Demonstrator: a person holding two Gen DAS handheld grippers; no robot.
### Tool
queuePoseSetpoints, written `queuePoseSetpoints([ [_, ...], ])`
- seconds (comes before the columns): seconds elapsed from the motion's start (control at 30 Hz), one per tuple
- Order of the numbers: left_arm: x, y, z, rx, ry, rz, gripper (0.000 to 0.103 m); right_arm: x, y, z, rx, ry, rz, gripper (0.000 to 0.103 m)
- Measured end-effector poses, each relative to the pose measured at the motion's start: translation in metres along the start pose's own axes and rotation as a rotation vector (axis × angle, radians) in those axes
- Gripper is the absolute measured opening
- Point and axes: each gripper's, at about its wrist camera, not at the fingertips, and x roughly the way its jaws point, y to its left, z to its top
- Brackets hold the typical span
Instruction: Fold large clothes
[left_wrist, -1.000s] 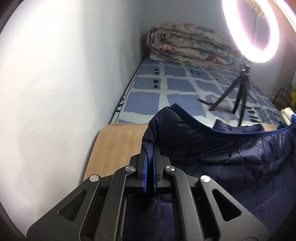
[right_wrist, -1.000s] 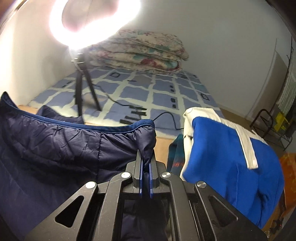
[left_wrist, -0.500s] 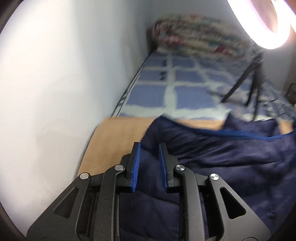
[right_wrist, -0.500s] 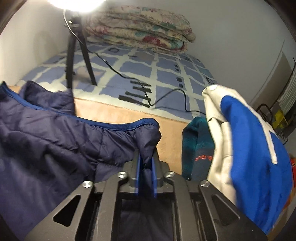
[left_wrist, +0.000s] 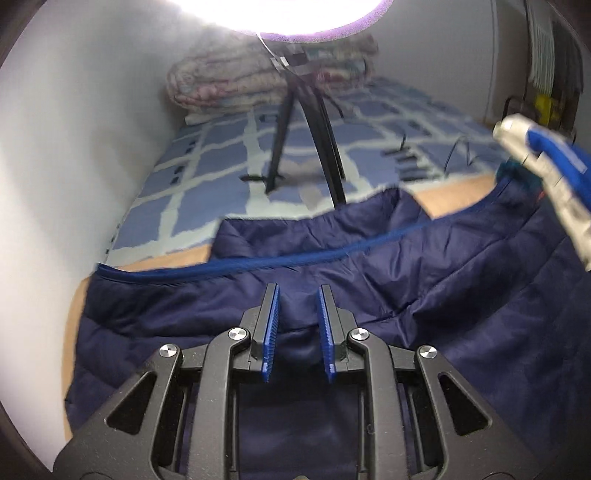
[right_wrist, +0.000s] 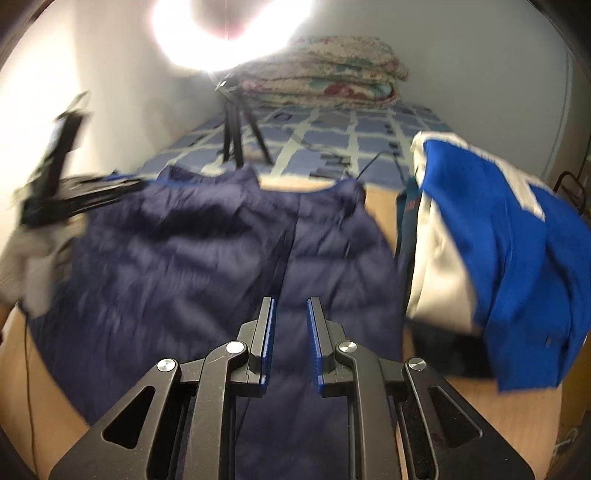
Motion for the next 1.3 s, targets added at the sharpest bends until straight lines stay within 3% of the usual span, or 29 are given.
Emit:
queuePoseSetpoints([
  [0.2, 0.046, -0.018, -0.021, 0.032, 0.053, 0.079, 0.020, 0.008, 0.001, -0.035, -0.010, 0.065, -0.001, 0.015],
  [0.3, 0.040, -0.013, -0.016, 0.013, 0.055, 0.065, 0.020, -0.003, -0.006, -0.041, 0.020, 0.061, 0.009, 0.015],
  [0.4, 0.008, 0.002, -0.014, -0.058, 0.015, 0.015, 0.020, -0.025, -0.015, -0.049, 0.083, 0.042, 0.030, 0.016],
  [0.43, -0.008, 0.010, -0.014, -0.086, 0.000, -0.015, 0.020, -0.037, -0.019, -0.054, 0.116, 0.029, 0.026, 0.026],
  [0.47, -0.025, 0.017, -0.018, -0.113, -0.008, -0.050, 0.020, -0.045, -0.022, -0.058, 0.143, 0.015, 0.023, 0.049],
  [0.53, -0.053, 0.026, -0.028, -0.159, -0.017, -0.103, 0.020, -0.065, -0.032, -0.072, 0.223, -0.045, 0.009, 0.073],
  [0.57, -0.068, 0.030, -0.038, -0.181, -0.017, -0.131, 0.020, -0.070, -0.036, -0.076, 0.254, -0.058, -0.002, 0.075],
  [0.63, -0.089, 0.031, -0.053, -0.191, -0.014, -0.160, 0.020, -0.076, -0.047, -0.089, 0.344, -0.061, -0.004, 0.075],
  [0.77, -0.122, 0.020, -0.101, -0.199, -0.010, -0.197, 0.020, -0.065, -0.065, -0.116, 0.551, -0.010, 0.072, 0.077],
  [1.0, -0.105, -0.019, -0.159, -0.170, 0.062, -0.189, 0.020, -0.031, -0.065, -0.136, 0.771, 0.010, 0.209, 0.077],
  [1.1, -0.098, -0.032, -0.174, -0.144, 0.037, -0.128, 0.019, -0.019, -0.065, -0.133, 0.825, -0.022, 0.230, 0.077],
  [1.2, -0.097, -0.034, -0.173, -0.118, 0.042, -0.114, 0.020, -0.013, -0.058, -0.122, 0.772, -0.018, 0.164, 0.077],
  [1.23, -0.100, -0.032, -0.171, -0.122, 0.055, -0.121, 0.020, -0.012, -0.057, -0.118, 0.743, -0.013, 0.138, 0.068],
  [1.27, -0.106, -0.027, -0.169, -0.132, 0.067, -0.131, 0.020, -0.011, -0.052, -0.110, 0.695, 0.002, 0.104, 0.048],
  [1.3, -0.113, -0.021, -0.169, -0.139, 0.063, -0.135, 0.020, -0.012, -0.049, -0.103, 0.665, 0.015, 0.095, 0.042],
])
